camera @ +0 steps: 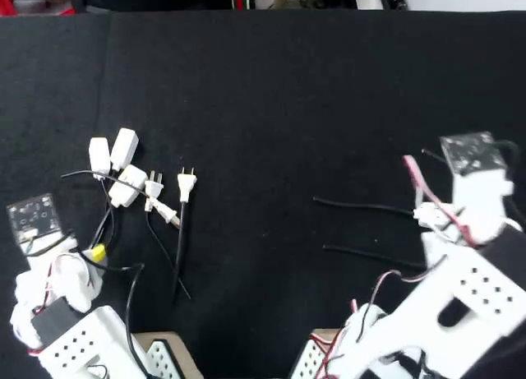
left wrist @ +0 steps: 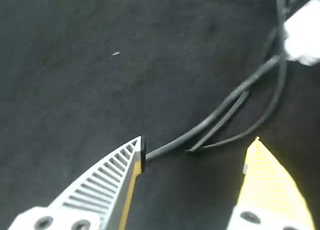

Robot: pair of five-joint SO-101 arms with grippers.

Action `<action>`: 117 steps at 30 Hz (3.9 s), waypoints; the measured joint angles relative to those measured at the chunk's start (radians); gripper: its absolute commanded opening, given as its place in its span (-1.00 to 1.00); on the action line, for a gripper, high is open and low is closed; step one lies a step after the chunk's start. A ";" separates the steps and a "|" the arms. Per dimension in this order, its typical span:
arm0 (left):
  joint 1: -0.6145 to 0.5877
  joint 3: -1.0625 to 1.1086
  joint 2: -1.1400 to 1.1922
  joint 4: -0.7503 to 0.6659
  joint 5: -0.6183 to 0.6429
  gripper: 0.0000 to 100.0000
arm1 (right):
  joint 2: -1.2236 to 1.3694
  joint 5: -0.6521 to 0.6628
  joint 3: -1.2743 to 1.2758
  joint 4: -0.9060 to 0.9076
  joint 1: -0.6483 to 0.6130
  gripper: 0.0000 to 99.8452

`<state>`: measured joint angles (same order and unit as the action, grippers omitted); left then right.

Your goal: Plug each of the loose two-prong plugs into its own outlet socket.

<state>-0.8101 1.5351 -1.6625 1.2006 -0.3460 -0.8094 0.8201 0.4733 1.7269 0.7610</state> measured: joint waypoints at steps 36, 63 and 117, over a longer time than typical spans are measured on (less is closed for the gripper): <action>-0.081 0.041 0.002 0.006 -0.086 -0.36 | 1.258 -1.350 -0.620 -0.522 -1.390 -0.61; -0.081 0.041 0.002 0.006 -0.086 -0.36 | 1.821 -1.329 -1.335 -0.209 -1.476 -0.92; 0.509 -1.396 1.781 -0.155 0.345 -0.35 | 1.333 -1.011 -0.893 -0.052 -1.157 -0.98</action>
<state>-0.3007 0.1389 0.1189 1.0457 -0.0008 0.5240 -0.1910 -0.4196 1.6747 -0.3959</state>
